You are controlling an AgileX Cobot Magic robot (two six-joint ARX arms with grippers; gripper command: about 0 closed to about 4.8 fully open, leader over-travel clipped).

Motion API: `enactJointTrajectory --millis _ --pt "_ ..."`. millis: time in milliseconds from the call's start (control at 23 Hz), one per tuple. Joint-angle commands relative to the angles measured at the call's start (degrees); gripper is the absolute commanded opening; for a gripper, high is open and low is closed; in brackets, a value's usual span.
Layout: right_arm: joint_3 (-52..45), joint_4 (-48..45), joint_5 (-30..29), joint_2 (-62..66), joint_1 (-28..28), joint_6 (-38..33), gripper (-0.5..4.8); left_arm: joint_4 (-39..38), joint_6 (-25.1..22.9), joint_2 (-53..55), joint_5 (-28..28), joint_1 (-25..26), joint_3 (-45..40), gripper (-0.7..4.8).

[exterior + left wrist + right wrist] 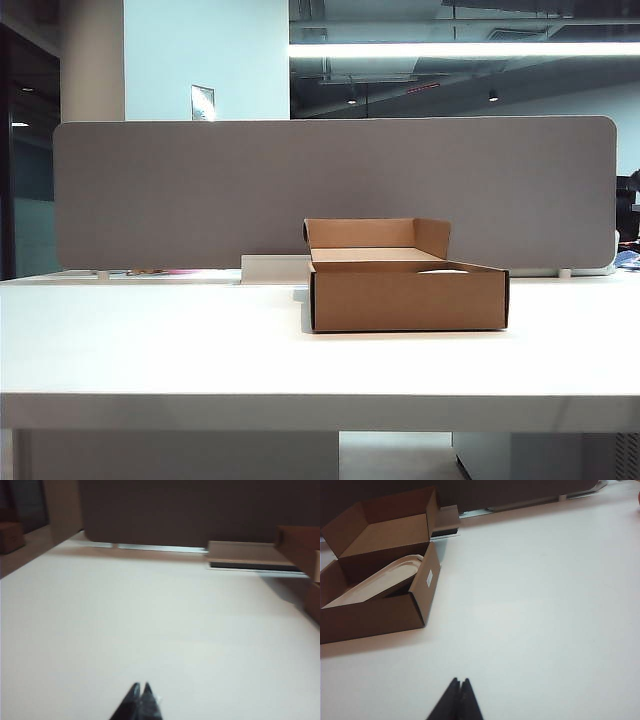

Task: Pick up the lid and place it into the paper box.

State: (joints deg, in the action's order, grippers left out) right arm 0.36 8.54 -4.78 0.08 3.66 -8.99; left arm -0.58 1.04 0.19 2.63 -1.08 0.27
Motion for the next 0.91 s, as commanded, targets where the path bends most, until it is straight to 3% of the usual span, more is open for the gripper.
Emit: enactJointTrajectory --millis 43,913 --pt "-0.33 -0.63 -0.04 -0.11 -0.02 -0.02 -0.01 1.14 -0.61 0.07 0.33 -1.75 0.17 -0.03" --pt "-0.33 -0.63 -0.04 -0.11 -0.02 -0.02 -0.01 -1.18 -0.2 0.07 -0.09 -1.68 0.17 -0.03"
